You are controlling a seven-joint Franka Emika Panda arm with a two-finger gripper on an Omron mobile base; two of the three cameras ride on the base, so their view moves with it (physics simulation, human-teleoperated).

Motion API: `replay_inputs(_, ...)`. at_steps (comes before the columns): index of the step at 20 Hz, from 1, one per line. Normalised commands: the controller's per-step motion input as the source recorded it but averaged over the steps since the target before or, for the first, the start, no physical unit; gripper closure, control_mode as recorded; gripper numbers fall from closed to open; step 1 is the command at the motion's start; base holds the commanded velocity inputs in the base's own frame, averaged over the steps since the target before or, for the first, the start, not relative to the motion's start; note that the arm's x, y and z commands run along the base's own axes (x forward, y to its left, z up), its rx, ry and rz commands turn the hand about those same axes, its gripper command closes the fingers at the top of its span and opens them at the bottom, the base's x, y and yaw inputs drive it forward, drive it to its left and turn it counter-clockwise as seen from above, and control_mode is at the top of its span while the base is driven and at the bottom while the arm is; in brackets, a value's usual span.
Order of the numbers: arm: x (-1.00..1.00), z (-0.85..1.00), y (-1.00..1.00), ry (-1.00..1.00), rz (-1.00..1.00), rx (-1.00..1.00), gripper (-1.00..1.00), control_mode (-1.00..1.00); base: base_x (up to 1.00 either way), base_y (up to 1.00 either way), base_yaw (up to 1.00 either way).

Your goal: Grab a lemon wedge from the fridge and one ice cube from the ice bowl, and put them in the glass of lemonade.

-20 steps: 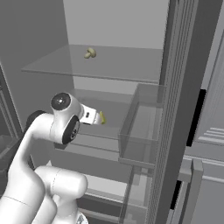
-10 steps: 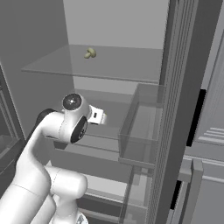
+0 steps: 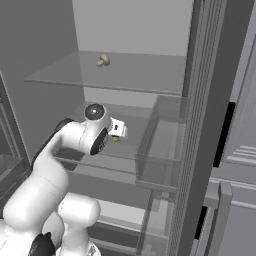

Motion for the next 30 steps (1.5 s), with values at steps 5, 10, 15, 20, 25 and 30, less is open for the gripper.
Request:
replay_inputs(5, 0.73, -0.24, 0.0, 0.11, 0.1, 0.0, -1.0, -1.0, 0.0, 0.0, 0.0)
replay_inputs(10, 0.36, -0.21, -0.03, 0.16, 0.04, 0.0, -1.0, -1.0, 0.0, 0.0, 0.0)
replay_inputs(15, 0.21, -0.27, -0.01, 0.07, 0.0, 0.0, -1.0, -1.0, 0.0, 0.0, 0.0)
replay_inputs(20, 0.15, -0.37, 0.0, 0.0, 0.0, 0.0, -1.0, -1.0, 0.0, 0.0, 0.0)
replay_inputs(25, 0.25, -0.19, 0.0, 0.0, 0.02, 0.0, -1.0, -1.0, 0.0, 0.0, 0.0)
replay_inputs(30, 0.21, -0.04, -0.02, 0.0, 0.03, 0.0, -1.0, -1.0, 0.0, 0.0, 0.0)
